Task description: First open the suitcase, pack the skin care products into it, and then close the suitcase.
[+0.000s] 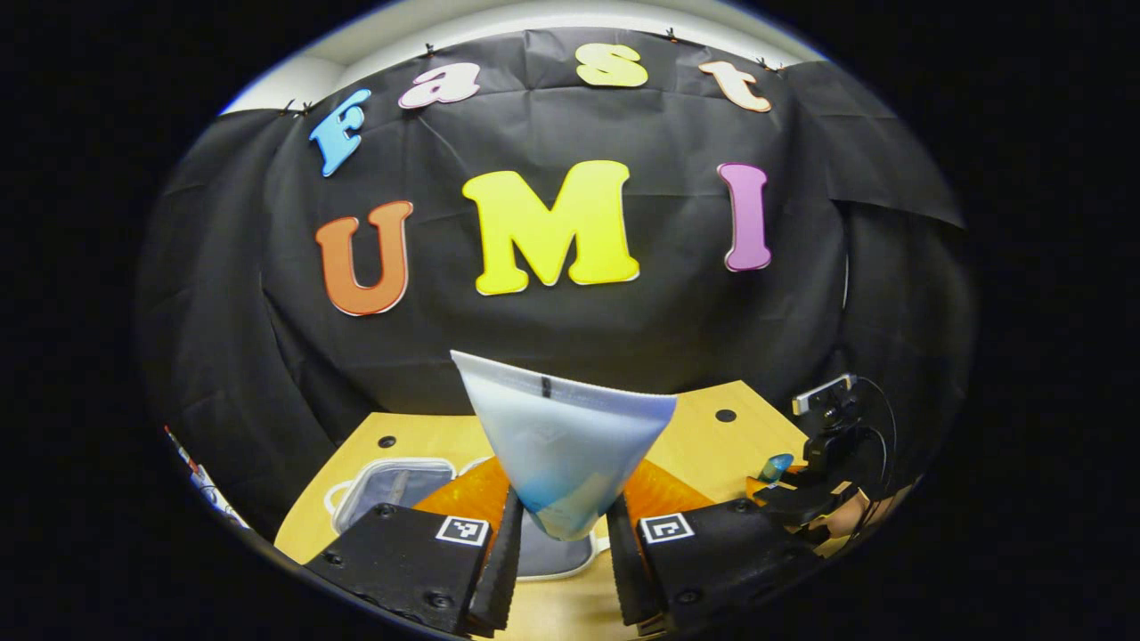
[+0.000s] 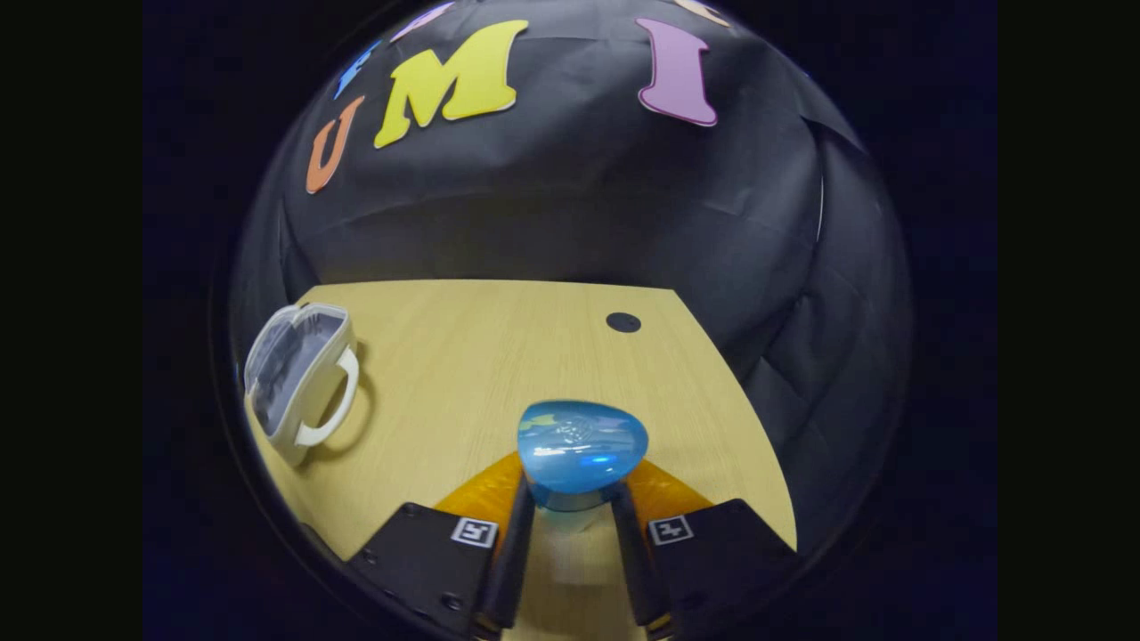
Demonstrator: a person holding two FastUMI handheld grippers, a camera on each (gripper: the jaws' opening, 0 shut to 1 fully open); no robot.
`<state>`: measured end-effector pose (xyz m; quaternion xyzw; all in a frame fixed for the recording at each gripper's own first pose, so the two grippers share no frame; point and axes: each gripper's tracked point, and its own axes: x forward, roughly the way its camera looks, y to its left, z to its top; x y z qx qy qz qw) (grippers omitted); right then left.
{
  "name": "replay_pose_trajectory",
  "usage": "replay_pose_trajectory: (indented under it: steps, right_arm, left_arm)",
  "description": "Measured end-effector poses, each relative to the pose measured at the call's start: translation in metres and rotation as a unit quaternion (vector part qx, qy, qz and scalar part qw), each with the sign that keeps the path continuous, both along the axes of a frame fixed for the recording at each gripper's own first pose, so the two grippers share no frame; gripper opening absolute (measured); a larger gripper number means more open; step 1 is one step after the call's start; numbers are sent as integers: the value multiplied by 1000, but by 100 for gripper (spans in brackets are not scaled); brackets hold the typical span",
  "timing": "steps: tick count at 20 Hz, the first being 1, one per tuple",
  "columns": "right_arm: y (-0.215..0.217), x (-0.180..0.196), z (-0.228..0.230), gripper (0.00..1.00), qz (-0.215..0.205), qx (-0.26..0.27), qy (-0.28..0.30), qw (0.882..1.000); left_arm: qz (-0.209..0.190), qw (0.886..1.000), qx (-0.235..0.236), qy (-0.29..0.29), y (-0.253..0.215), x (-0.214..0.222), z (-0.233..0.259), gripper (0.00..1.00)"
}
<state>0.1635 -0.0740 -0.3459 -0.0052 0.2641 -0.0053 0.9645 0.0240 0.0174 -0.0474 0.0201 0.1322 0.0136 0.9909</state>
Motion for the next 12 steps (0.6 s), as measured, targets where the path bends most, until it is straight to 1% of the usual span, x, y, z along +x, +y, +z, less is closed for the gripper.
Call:
replay_pose_trajectory:
  steps: [1, 3, 4, 7, 10, 11, 12]
  right_arm:
    - [1, -3, 0, 42, 1, -4, 2, 1000]
    - [-2, -13, 4, 40, -10, -13, 7, 1000]
    - [0, -19, 11, 38, -12, -11, 6, 1000]
    - [7, -42, 43, 38, -13, -5, -5, 1000]
    - [15, -70, 82, 36, -17, -4, -26, 1000]
    - [18, -78, 93, 38, -21, 2, -28, 999]
    - [20, -87, 104, 38, -28, 8, -31, 999]
  left_arm:
    - [0, 1000, -10, 2, 9, -3, 3, 47]
    - [15, 1000, -3, 4, 32, -5, 2, 47]
    - [14, 1000, -1, 4, 42, -3, 1, 47]
    - [15, 1000, 4, 5, 68, 6, -14, 47]
    - [10, 999, 4, 40, 84, 27, -59, 47]
    - [7, 998, -6, 55, 86, 33, -81, 52]
    - [1, 998, -17, 68, 87, 39, -99, 48]
